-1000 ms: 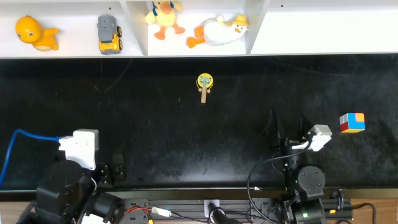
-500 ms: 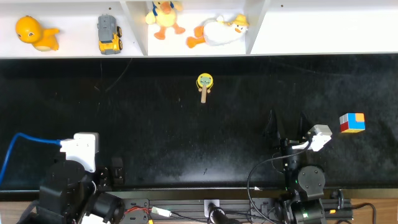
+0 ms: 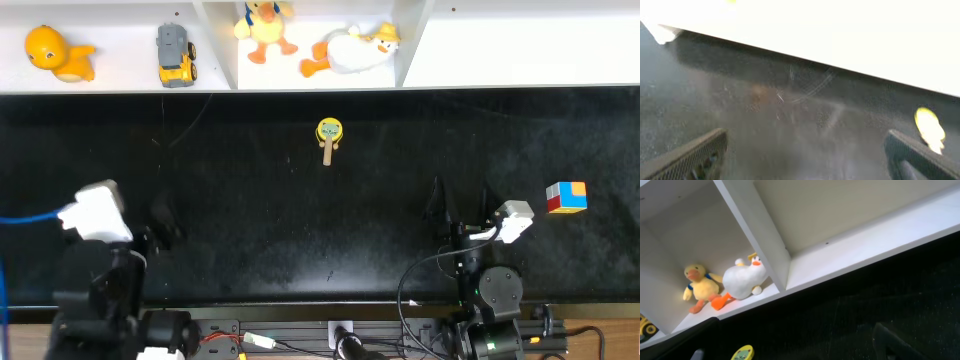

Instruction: Store Toys

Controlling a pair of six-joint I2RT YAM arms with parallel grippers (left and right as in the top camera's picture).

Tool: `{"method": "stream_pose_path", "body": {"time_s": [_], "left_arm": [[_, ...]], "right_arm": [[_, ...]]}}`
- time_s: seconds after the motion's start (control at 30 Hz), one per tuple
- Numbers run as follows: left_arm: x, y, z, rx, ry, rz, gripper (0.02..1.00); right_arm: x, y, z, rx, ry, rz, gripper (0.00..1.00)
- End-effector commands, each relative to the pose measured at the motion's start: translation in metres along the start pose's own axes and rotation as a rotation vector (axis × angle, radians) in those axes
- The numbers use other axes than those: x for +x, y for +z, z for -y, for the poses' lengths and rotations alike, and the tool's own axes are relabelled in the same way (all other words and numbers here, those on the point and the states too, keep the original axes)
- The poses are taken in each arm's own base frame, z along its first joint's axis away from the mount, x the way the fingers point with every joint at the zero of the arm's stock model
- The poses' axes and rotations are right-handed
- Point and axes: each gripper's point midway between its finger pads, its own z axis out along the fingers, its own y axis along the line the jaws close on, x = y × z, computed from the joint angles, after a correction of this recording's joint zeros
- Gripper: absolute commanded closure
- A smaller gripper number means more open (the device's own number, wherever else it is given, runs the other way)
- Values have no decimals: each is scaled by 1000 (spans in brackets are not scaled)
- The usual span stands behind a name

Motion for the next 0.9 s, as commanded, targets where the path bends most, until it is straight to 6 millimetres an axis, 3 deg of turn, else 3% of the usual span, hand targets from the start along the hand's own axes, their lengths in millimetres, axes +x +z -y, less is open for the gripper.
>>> {"method": "stream_pose_path", "body": {"time_s": [0.03, 0.2, 0.4, 0.6, 0.9], "left_arm": [[21, 28, -12, 2, -65, 91, 23], [37, 50, -8, 79, -81, 249, 20], [56, 61, -4, 142, -109, 371, 20], [67, 65, -4, 141, -125, 331, 20], [67, 65, -2, 136, -39, 337, 20]], "right_arm": [[4, 0, 0, -3, 0, -3, 3], [4, 0, 0, -3, 0, -3, 5], [4, 0, 0, -3, 0, -3, 3], [4, 0, 0, -3, 0, -3, 3], [4, 0, 0, -3, 0, -3, 5]]}}
